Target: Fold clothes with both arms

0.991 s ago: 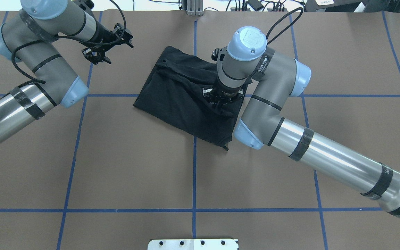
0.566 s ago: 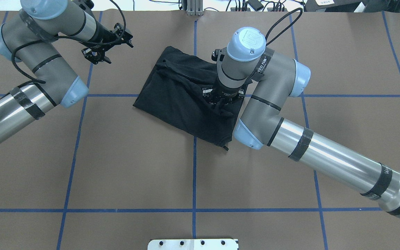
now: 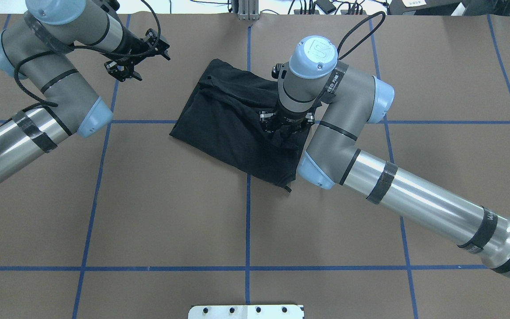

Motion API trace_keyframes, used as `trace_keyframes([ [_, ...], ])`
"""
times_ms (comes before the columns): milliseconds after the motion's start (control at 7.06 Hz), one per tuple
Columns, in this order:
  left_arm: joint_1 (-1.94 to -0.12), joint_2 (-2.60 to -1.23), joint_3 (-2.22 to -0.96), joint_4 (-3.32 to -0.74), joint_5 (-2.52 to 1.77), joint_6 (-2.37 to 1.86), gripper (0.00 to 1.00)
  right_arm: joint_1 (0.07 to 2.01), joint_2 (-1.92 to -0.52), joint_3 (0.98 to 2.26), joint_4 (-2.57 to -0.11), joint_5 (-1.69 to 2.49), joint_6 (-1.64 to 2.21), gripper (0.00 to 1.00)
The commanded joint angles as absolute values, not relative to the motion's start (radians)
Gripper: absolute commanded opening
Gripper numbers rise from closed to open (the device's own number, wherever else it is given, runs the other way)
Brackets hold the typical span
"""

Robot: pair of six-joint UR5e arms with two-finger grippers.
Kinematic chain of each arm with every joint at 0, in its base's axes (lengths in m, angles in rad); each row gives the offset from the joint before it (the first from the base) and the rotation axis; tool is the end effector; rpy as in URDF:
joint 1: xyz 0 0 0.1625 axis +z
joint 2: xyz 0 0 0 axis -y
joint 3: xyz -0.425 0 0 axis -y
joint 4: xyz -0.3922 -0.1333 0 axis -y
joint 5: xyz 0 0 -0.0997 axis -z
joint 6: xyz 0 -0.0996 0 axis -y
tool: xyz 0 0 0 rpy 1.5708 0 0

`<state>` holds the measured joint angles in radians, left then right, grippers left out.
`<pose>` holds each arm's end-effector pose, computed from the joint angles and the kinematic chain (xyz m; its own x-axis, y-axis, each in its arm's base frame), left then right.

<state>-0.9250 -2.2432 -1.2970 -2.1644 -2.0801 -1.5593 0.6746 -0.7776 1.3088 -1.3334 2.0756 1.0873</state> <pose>0.3858 -0.6528 0.3068 0.3343 -0.4269 -0.8402 0.4478 0.8564 -0.2570 -0.5507 -0.5495 0.2554 0.6292 -0.0178 0.7771 0.0094 0.9998 0.0153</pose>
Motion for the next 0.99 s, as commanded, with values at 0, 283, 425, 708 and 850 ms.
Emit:
trace_keyframes([
  [0, -0.925, -2.237, -1.299, -2.164, -2.08, -1.56, 1.0, 0.67, -0.776, 1.304, -1.33, 2.075, 1.089, 0.24],
  [283, -0.925, -2.237, -1.301, -2.164, -2.08, -1.56, 1.0, 0.67, -0.767, 1.304, -1.335, 2.075, 1.089, 0.0],
  [425, -0.925, -2.235, -1.301, -2.164, -2.08, -1.56, 1.0, 0.681, -0.767, 1.304, -1.333, 2.077, 1.088, 0.0],
  [708, -0.925, -2.235, -1.302, -2.164, -2.08, -1.56, 1.0, 0.725, -0.765, 1.307, -1.327, 2.089, 1.085, 0.0],
  [850, -0.925, -2.235, -1.304, -2.164, -2.082, -1.559, 1.0, 0.762, -0.767, 1.304, -1.327, 2.089, 1.078, 0.0],
])
